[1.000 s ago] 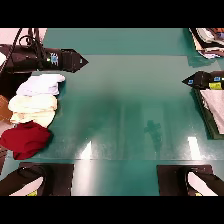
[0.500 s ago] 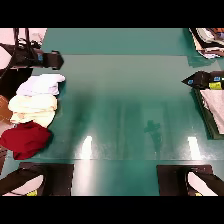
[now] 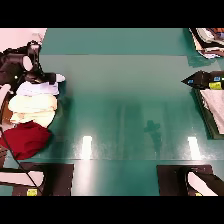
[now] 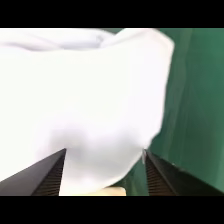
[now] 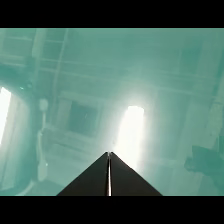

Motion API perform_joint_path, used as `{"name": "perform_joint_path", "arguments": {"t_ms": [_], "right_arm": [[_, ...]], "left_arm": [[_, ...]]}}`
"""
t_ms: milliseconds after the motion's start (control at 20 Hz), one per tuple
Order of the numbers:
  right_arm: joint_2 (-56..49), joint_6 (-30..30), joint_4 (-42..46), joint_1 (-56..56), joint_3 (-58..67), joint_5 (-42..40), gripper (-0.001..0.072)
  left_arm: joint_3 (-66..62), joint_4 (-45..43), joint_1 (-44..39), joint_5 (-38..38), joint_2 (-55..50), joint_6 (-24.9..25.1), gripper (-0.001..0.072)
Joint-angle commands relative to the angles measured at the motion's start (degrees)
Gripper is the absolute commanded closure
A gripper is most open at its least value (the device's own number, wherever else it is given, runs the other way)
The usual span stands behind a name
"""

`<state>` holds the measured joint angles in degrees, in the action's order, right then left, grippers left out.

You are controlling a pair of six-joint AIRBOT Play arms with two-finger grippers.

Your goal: Fold the shirts.

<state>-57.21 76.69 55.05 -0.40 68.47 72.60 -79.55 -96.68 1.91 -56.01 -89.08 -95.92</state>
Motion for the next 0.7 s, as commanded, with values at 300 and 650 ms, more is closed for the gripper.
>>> {"name": "perform_joint_path", "arguments": {"t_ms": [300, 650], "right_arm": [[0.0, 0.0, -0.1, 0.1, 0.1, -1.2, 0.0694], [0.0, 0.0, 0.0, 0.0, 14.2, -4.8, 0.0694]], "left_arm": [[-6.3, -0.6, 1.0, -4.0, -0.2, 0.4, 0.0677], [-23.8, 5.4, -1.7, -9.7, 21.6, 10.4, 0.0678]]}}
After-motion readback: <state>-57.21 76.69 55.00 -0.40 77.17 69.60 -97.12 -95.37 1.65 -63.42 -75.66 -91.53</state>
